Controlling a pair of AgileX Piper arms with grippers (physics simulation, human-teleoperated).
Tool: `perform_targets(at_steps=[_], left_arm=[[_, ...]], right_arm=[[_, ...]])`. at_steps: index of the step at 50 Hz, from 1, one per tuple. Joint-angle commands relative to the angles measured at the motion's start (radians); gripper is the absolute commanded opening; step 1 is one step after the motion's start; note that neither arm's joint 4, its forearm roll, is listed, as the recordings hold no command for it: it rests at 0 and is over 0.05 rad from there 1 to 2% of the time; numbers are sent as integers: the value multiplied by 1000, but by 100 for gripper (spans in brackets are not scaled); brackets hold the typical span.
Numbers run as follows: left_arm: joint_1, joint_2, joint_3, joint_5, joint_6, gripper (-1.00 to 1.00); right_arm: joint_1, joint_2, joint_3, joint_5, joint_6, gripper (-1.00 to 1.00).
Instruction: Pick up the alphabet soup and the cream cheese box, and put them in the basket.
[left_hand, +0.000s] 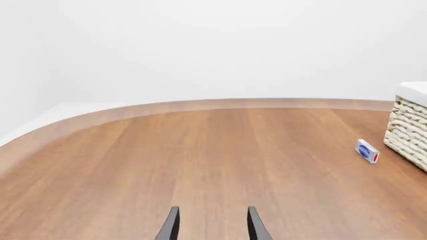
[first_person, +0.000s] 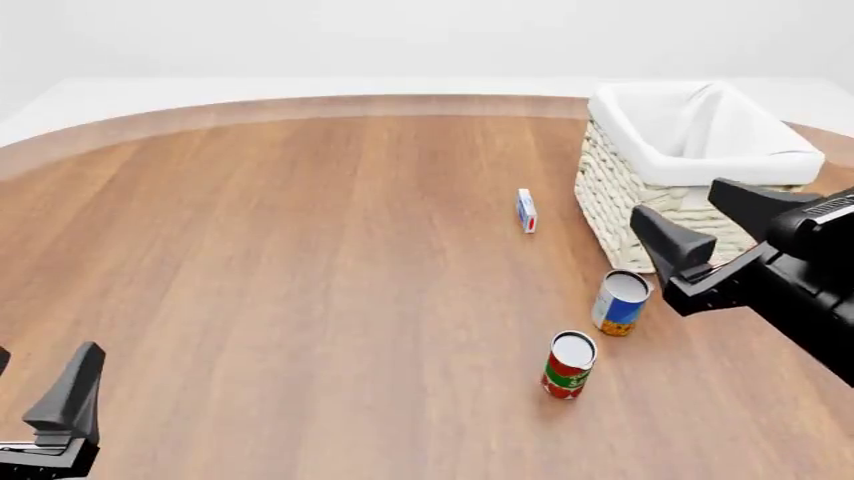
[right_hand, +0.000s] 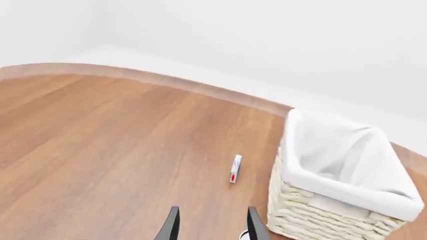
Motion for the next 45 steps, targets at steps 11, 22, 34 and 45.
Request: perform_targets(at_steps=[11, 22, 34, 45], left_arm=[[0, 0, 0, 0, 0, 100], [0, 0, 0, 0, 0, 100], [0, 0, 0, 0, 0, 100], [0, 0, 0, 0, 0, 100]], right_arm=[[92, 284, -202, -9, -70, 100], [96, 354, -239, -25, -34, 100], [83, 438, -293, -44, 2, 100], [48, 521, -339, -67, 16, 100]])
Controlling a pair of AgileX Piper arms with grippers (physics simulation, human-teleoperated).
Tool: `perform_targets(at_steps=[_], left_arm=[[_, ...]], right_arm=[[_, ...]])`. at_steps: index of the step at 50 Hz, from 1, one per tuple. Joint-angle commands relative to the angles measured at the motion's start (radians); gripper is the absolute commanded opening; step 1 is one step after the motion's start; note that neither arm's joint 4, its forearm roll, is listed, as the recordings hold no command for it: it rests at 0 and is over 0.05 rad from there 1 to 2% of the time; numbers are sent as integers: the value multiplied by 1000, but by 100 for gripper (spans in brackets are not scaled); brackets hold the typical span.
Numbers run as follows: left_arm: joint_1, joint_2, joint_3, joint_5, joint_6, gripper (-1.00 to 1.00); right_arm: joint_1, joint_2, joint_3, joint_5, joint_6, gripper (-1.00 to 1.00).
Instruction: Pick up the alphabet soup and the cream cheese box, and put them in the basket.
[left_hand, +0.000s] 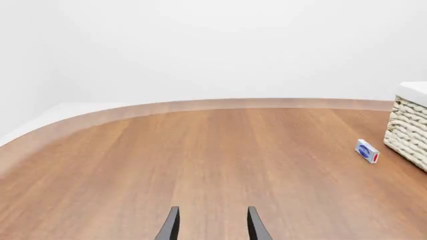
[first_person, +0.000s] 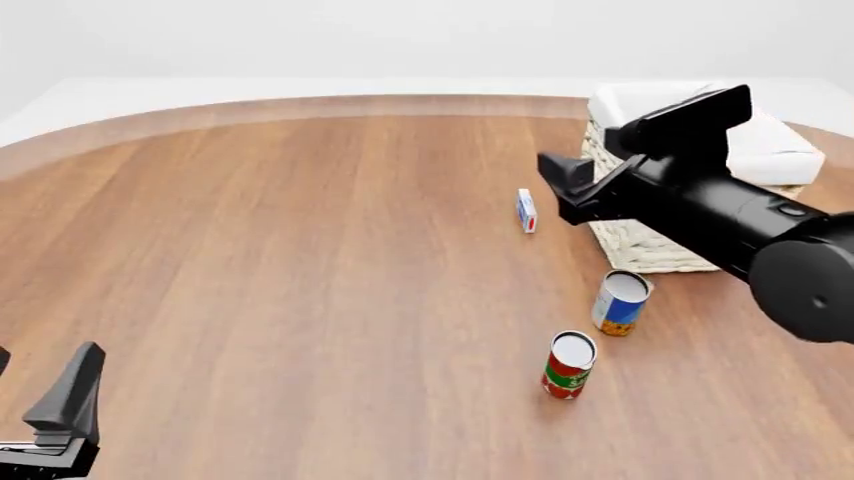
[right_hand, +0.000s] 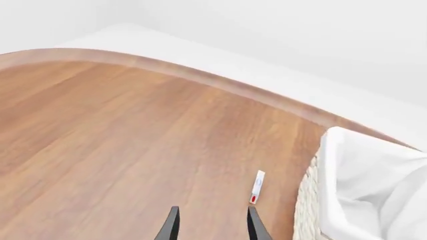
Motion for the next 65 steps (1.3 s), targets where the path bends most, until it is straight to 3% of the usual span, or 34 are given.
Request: perform_targets(at_steps=[1, 30, 65], left_arm=[[0, 0, 0, 0, 0, 100], [0, 0, 0, 0, 0, 100], [0, 0, 0, 0, 0, 100]], right_arm=[[-31, 93, -51, -26, 13, 100], [-89, 330, -189, -102, 42, 100], [-148, 617, -404, -114, 62, 100]])
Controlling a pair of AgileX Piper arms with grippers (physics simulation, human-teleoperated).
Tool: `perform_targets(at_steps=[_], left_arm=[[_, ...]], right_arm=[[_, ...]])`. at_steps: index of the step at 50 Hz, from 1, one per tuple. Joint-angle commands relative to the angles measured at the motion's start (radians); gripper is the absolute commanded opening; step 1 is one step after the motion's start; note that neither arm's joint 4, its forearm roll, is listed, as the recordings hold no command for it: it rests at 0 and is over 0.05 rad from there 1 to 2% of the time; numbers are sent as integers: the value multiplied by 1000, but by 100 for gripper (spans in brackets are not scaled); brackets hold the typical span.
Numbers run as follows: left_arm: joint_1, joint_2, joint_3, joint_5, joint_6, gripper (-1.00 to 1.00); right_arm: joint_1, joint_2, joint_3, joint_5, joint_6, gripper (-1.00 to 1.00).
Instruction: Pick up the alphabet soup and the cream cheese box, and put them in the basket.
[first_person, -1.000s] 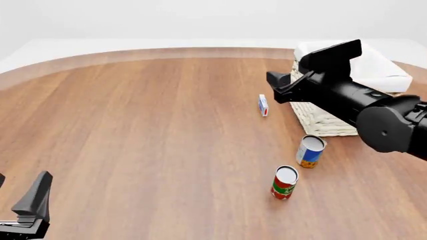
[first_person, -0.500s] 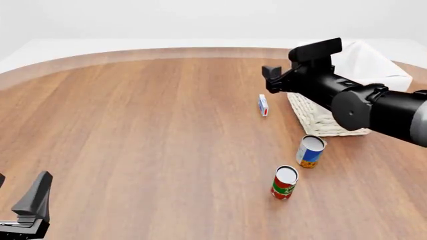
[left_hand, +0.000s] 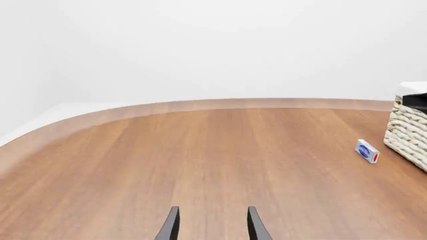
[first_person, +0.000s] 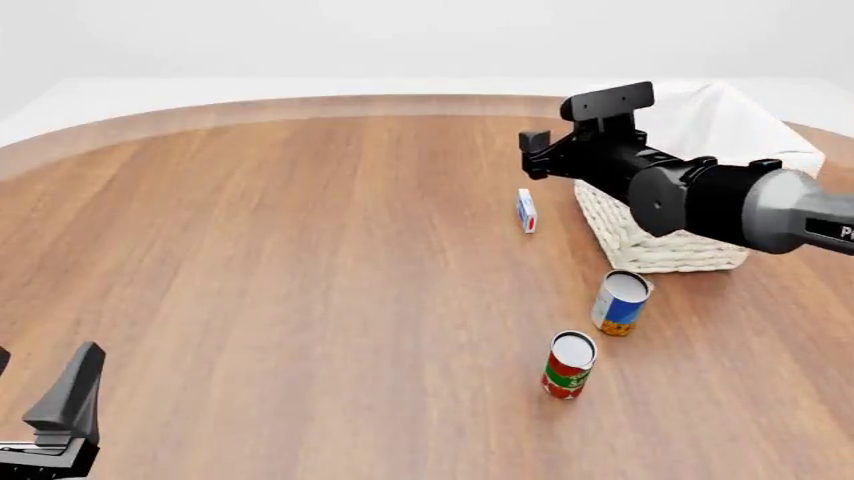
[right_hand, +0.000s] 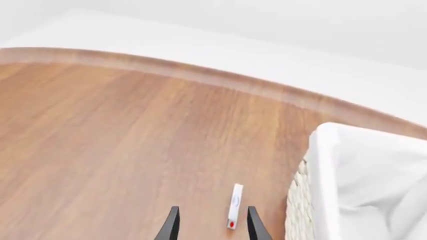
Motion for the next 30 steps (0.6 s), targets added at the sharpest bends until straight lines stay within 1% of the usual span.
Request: perform_targets(at_steps=[1, 5, 22, 30], left_arm=[[0, 0, 0, 0, 0, 100], [0, 0, 0, 0, 0, 100], [0, 0, 0, 0, 0, 100], [0, 0, 0, 0, 0, 100]], right_arm=[[-15, 101, -75, 0, 11, 100], [-22, 140, -113, 9, 15, 100], [-34, 240, -211, 32, 19, 100], [-37, 306, -260, 39, 38, 100]])
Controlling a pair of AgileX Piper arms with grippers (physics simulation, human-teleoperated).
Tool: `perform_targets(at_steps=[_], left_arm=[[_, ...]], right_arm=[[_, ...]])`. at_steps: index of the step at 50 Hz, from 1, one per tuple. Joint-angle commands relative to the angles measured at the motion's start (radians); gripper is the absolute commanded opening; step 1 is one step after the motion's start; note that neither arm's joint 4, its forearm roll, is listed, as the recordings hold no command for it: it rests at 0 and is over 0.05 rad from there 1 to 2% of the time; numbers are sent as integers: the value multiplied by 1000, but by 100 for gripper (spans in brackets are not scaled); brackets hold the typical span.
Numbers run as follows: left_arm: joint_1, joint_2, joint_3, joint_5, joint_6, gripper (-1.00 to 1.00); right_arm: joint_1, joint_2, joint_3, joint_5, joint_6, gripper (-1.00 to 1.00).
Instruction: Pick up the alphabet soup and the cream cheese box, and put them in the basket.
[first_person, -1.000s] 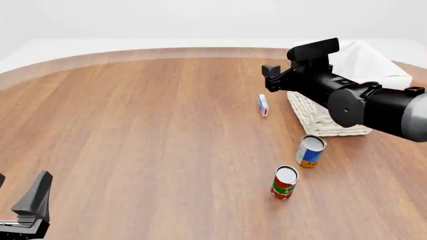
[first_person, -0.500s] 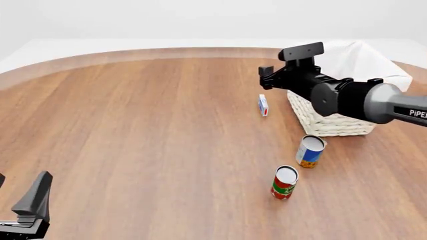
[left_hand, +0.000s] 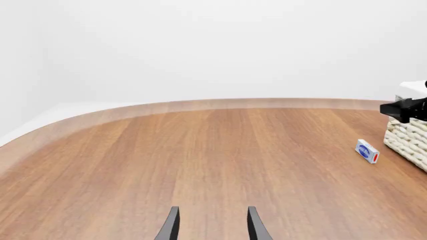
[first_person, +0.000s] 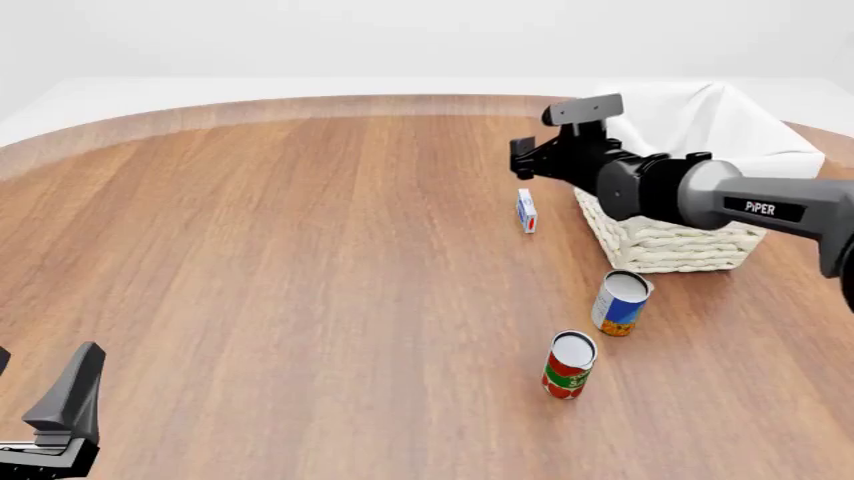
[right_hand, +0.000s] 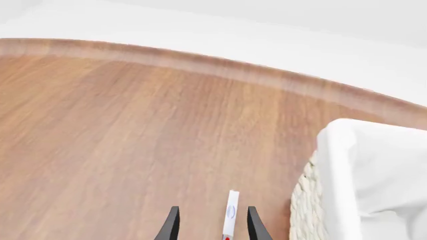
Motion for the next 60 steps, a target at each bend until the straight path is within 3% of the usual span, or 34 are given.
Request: perform_targets(at_steps=[1, 60], left_arm=[[0, 0, 0, 0, 0, 100], [0, 0, 0, 0, 0, 100]], right_arm=[[-7, 82, -66, 13, 14, 100], [-39, 337, -246, 101, 22, 100]])
